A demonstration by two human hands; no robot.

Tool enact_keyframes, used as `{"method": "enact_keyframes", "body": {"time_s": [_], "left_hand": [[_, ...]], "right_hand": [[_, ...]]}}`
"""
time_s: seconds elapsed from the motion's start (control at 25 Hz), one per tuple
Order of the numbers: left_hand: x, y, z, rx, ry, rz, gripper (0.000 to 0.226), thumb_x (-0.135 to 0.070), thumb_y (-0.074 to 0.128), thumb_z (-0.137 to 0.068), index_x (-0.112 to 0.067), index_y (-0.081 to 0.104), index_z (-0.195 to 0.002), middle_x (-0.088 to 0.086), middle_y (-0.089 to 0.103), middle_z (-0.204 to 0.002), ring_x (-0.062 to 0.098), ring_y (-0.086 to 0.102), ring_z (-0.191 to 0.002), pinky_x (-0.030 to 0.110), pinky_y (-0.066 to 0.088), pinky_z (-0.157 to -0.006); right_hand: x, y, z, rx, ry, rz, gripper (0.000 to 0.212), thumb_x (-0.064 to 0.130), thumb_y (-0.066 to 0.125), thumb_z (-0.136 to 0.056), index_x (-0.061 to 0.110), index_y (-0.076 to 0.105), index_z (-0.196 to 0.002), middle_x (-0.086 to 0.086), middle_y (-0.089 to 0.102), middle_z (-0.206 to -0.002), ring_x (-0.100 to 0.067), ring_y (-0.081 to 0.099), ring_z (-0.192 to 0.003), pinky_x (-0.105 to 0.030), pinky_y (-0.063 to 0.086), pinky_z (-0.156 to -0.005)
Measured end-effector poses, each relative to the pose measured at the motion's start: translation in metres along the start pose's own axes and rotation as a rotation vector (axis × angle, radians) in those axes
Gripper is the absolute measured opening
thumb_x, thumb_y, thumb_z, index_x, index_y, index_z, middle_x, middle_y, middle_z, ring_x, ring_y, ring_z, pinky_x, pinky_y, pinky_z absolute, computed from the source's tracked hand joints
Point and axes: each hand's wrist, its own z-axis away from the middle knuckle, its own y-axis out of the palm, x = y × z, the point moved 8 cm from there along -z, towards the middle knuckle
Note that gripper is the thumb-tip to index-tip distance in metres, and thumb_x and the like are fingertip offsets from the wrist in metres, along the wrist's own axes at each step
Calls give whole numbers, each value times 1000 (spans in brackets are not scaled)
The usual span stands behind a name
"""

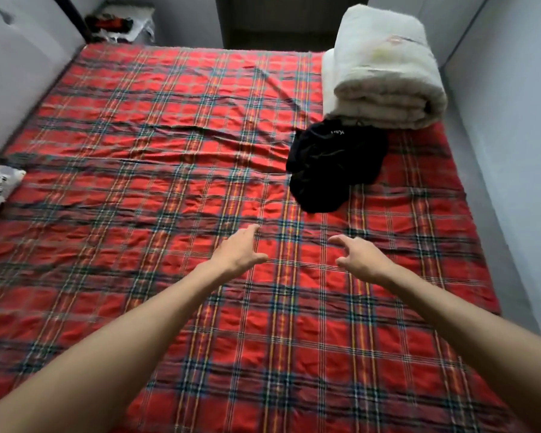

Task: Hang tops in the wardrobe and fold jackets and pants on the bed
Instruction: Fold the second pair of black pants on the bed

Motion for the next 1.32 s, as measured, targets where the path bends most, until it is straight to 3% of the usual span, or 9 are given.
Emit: {"method": "enact_keyframes", "body": {"time_s": [0.12,0.24,0.48,0.56,0.72,1.0,1.08,1.2,1.32], "left_hand": [[51,64,-119,124,-109,-117,121,-59,75,-74,-27,-8,-156,21,0,-162,43,31,-141,53,34,-112],[86,121,-235,133,-170,-282,137,-71,75,-64,-33,-24,-151,24,-17,-159,53,11,-143,63,24,-112],[111,183,-334,118,-202,-445,152,-81,74,-49,-26,-25,-150,49,6,-147,56,38,-131,59,31,-109],[112,187,-342,88,-171,-486,154,-84,72,-46,-25,-26,-150,52,9,-144,56,41,-129,58,32,-108],[121,194,-345,55,-159,-538,155,-87,67,-44,-24,-27,-149,53,12,-143,55,46,-125,56,33,-106],[115,180,-331,101,-146,-506,144,-84,67,-54,-29,-25,-150,44,9,-151,49,46,-128,50,35,-108],[115,165,-314,155,-145,-304,126,-70,72,-69,-31,-11,-155,32,16,-156,46,42,-132,45,38,-109],[71,104,-258,129,-73,447,93,-46,72,-83,-20,19,-155,17,45,-147,29,56,-121,33,49,-90],[-8,-3,-171,145,-37,1131,89,-71,69,-67,-25,42,-138,14,52,-139,27,65,-106,43,54,-89]], "right_hand": [[-30,35,-102,14,66,5,64,21,56,-89,39,35,-146,-21,23,-155,-39,57,-116,-40,47,-100],[-64,56,-206,-27,127,51,67,24,58,-91,40,29,-149,-22,-2,-161,-44,56,-119,-39,46,-102],[-80,30,-384,-344,279,-149,106,47,70,-85,22,-6,-156,-24,24,-155,-43,48,-127,-44,41,-101],[-87,24,-414,-422,399,-262,103,46,72,-84,15,5,-155,-22,37,-148,-38,50,-128,-43,41,-101],[-109,6,-427,-555,471,-378,54,36,69,-86,13,48,-131,-15,58,-131,-35,56,-121,-37,45,-96],[-106,-75,-336,-818,180,-695,37,27,68,-75,20,61,-110,0,61,-89,-17,57,-80,-23,38,-64],[-94,-105,-286,-870,67,-707,25,26,68,-70,24,60,-94,5,60,-80,-13,55,-74,-24,39,-61],[-47,-154,-200,-905,-139,-752,18,23,67,-67,27,54,-79,13,54,-66,-5,49,-62,-24,40,-58],[18,-208,-95,-964,-329,-767,21,17,67,-65,26,55,-79,15,52,-66,1,47,-64,-20,40,-63]]}}
